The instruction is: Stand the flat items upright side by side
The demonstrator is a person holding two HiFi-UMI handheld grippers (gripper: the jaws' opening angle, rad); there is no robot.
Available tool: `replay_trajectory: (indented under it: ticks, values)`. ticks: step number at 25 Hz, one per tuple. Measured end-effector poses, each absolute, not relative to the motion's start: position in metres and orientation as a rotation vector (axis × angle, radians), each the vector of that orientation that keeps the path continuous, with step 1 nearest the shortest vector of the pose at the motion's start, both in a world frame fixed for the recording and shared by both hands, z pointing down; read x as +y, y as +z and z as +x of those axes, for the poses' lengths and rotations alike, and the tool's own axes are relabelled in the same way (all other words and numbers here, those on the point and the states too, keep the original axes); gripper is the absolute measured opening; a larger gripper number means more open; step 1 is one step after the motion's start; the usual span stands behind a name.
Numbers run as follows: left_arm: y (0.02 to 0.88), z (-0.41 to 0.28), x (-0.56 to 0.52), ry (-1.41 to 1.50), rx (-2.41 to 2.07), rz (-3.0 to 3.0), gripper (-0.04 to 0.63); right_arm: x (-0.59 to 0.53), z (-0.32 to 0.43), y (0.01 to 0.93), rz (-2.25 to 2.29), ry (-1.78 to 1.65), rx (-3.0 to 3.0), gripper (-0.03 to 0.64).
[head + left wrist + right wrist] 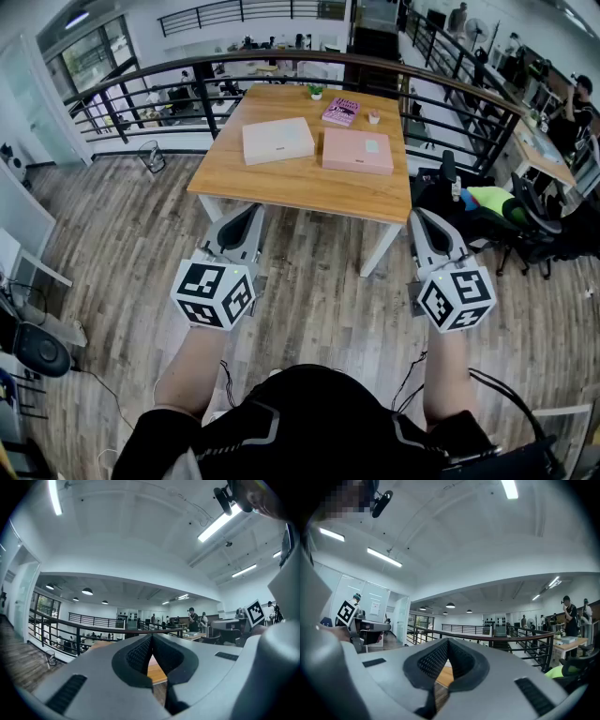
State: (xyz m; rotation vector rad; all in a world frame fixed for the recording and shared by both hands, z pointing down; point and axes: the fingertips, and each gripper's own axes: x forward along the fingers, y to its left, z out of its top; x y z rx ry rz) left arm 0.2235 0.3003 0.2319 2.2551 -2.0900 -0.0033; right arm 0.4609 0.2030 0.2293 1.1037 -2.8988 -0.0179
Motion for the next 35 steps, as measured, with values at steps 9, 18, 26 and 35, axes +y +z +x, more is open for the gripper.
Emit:
replay_trajectory:
  ticks: [9,18,26,35]
  values:
    - [0.227,0.228,0.304,0.005,-2.123,2.258,0.029,0.204,0.460,0.227,1.081,-0.023,-2.911,0.009]
    - [0.227,0.228,0.308,0.011,-2.148,2.250,0.029,0.202,0.466,0.228,1.106,0.030,-2.921,0.011]
    - [0.225,0.230,0.307,-0.013,-2.171,2.227,0.031,0.200,0.470,0.229,1.091,0.044,-2.932,0.020]
    - [0.223,0.246,0.306,0.003,-2.144,2.269,0.102,0.195,0.478,0.227,1.069,0.042,-2.957,0.141]
